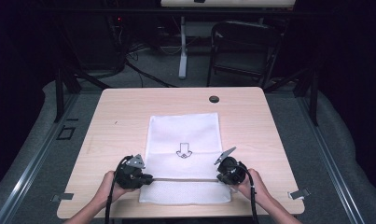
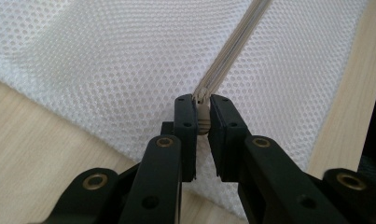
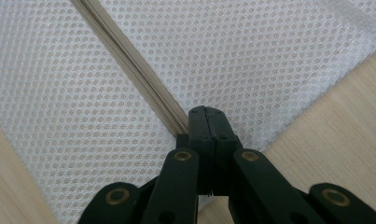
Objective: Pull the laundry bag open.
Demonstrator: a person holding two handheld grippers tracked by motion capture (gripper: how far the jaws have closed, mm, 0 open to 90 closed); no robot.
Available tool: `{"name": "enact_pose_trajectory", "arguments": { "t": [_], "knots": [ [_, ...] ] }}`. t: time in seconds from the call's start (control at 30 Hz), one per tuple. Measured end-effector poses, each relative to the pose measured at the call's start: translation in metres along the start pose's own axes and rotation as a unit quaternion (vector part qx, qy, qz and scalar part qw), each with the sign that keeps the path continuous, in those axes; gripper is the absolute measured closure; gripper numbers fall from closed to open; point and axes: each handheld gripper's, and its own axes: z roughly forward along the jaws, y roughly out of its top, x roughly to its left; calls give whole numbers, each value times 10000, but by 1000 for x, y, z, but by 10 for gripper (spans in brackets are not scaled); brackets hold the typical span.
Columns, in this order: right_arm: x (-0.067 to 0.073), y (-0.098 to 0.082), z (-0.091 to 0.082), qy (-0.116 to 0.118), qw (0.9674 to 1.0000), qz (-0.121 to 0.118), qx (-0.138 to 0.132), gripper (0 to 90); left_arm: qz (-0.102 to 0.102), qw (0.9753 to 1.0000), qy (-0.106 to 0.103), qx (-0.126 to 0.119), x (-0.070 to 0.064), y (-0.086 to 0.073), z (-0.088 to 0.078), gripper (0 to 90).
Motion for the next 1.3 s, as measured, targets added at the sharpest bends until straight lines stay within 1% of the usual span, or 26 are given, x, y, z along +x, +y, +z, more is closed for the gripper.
{"name": "enact_pose_trajectory", "arguments": {
  "t": [0.13,0.27,0.4,0.47,0.53,0.57,0.6,0.67,0.73,0.83,0.93,0.97,1.1,1.13,1.17,1.3],
  "knots": [
    [-1,0,-1,2,10000,-47,74,900,-50,10000,37,7,2,-4,-3,817],
    [-1,0,-1,1,10000,-36,63,900,-66,10000,74,12,4,-7,-5,817],
    [-2,0,-1,-2,10000,-15,47,900,-146,9998,132,-6,6,-12,-9,817],
    [-1,0,0,34,10000,27,5,900,-198,9997,134,-20,7,-15,-10,817],
    [-2,0,-1,41,10000,17,37,900,-211,9997,138,-24,7,-16,-11,817],
    [-1,0,0,36,10000,38,-3,900,-217,9997,143,-22,7,-17,-11,817],
    [-2,0,-1,21,10000,2,57,900,-216,9996,169,-16,7,-17,-12,817],
    [-2,0,-1,11,10000,8,32,900,-252,9995,187,-18,8,-19,-13,817],
    [-2,0,-1,15,10000,-4,63,900,-266,9994,220,-13,10,-22,-15,817],
    [-3,0,-1,23,10000,-10,67,900,-353,9990,261,-26,12,-27,-17,817],
    [-2,0,0,15,10000,31,19,900,-413,9988,254,-62,13,-30,-19,817],
    [-3,0,-1,11,10000,6,48,900,-405,9988,255,-58,13,-30,-19,817],
    [-3,0,-1,25,10000,35,32,900,-396,9988,267,-55,14,-30,-19,817],
    [-3,0,-1,29,10000,21,57,900,-432,9987,248,-74,14,-31,-19,816],
    [-3,0,-1,34,10000,48,30,900,-430,9987,250,-78,14,-31,-19,817],
    [-3,0,-1,18,10000,33,52,900,-491,9985,237,-72,15,-31,-17,815]
  ]
}}
